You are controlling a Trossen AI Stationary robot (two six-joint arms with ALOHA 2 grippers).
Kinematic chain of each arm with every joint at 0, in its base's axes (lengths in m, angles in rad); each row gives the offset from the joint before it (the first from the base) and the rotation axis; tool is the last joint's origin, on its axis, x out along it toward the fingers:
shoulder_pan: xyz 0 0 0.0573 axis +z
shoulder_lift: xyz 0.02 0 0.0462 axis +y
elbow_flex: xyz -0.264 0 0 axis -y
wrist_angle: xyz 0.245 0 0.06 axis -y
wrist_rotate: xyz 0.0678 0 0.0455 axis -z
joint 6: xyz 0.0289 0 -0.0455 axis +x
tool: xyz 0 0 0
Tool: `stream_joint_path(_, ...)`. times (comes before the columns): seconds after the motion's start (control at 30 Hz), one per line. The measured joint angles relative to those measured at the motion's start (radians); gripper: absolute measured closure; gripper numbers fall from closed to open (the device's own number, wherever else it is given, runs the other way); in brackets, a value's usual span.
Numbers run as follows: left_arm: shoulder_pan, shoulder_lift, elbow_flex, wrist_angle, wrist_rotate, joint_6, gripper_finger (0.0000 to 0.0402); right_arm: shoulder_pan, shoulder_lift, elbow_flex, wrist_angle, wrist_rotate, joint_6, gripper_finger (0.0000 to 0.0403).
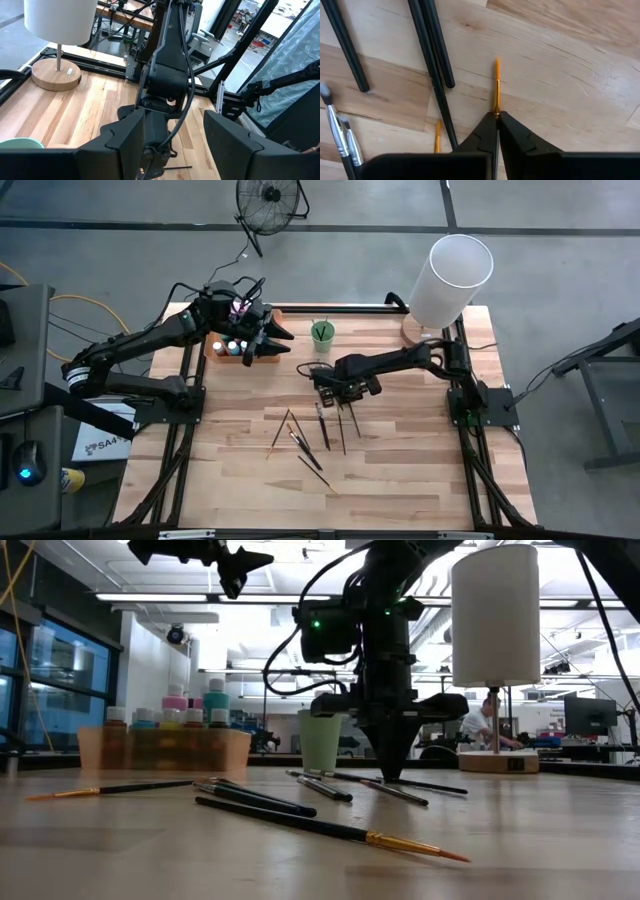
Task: Pick & Place Paint Supplies
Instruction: Put the black paint brush into the green cup
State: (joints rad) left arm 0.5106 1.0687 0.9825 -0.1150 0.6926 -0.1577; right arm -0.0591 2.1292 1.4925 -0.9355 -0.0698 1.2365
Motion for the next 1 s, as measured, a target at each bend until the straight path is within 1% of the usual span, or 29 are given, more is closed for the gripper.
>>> stream_joint_path(0.07,0.000,0.000,0.000,0.000,0.000,0.000,0.0202,-0.004,0.000,0.000,0.001,-0.013,-0.008,0.0397)
stream_joint_path(0.3,0.000,0.000,0.000,0.000,0.000,0.000,0.0202,-0.003,-0.018,0.000,-0.001,0.007,-0.032,0.0399)
stream_joint_path(0.4,0.000,0.000,0.000,0.001,0.000,0.000,0.0202,-0.002,-0.031,0.002,-0.004,-0.004,-0.042,0.0399)
stream_joint_path(0.6,0.000,0.000,0.000,0.000,0.001,-0.001,0.0202,0.004,-0.073,0.003,-0.002,0.034,-0.041,0.0399)
stream_joint_path(0.8,0.000,0.000,0.000,0.001,0.002,-0.001,0.0202,0.008,-0.160,0.003,0.009,0.132,-0.030,0.0399)
stream_joint_path(0.9,0.000,0.000,0.000,0.001,0.002,-0.001,0.0202,0.009,-0.233,0.004,0.038,0.232,-0.032,0.0399)
stream_joint_path(1.0,0.000,0.000,0.000,0.001,0.004,-0.002,0.0202,0.007,-0.313,0.005,0.109,0.389,-0.074,0.0399)
